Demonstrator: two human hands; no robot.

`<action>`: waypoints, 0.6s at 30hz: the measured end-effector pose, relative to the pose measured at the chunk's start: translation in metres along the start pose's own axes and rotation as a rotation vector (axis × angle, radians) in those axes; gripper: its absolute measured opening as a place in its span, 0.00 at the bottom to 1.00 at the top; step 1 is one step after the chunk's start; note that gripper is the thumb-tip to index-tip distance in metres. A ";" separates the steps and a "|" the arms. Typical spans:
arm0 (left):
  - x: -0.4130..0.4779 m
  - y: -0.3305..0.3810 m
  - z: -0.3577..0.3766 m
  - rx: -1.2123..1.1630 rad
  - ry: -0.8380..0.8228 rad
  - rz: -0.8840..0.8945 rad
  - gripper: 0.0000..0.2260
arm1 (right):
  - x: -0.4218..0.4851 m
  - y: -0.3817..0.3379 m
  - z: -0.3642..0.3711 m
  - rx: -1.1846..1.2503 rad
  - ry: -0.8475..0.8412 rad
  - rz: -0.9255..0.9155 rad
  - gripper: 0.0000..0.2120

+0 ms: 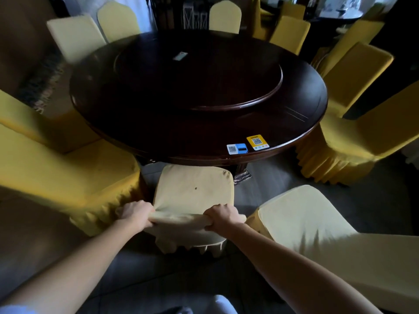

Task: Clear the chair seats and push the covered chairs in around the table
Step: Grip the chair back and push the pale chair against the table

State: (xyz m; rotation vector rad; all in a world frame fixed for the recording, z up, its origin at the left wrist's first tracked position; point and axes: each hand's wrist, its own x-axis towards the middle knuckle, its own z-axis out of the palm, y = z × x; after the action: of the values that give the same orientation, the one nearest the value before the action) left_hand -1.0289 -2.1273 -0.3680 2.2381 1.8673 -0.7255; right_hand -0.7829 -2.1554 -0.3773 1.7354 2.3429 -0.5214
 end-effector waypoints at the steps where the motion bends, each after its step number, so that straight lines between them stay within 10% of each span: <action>1: -0.003 0.000 0.002 -0.008 -0.004 -0.015 0.16 | -0.002 -0.001 0.002 0.002 0.001 -0.011 0.14; 18: -0.001 0.004 0.024 -0.117 0.167 0.138 0.26 | -0.022 0.005 0.022 0.095 0.233 0.039 0.18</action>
State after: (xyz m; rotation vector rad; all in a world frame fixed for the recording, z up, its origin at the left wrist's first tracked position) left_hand -1.0318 -2.1387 -0.3899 2.3869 1.7505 -0.4095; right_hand -0.7728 -2.1826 -0.3908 1.9773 2.4684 -0.4524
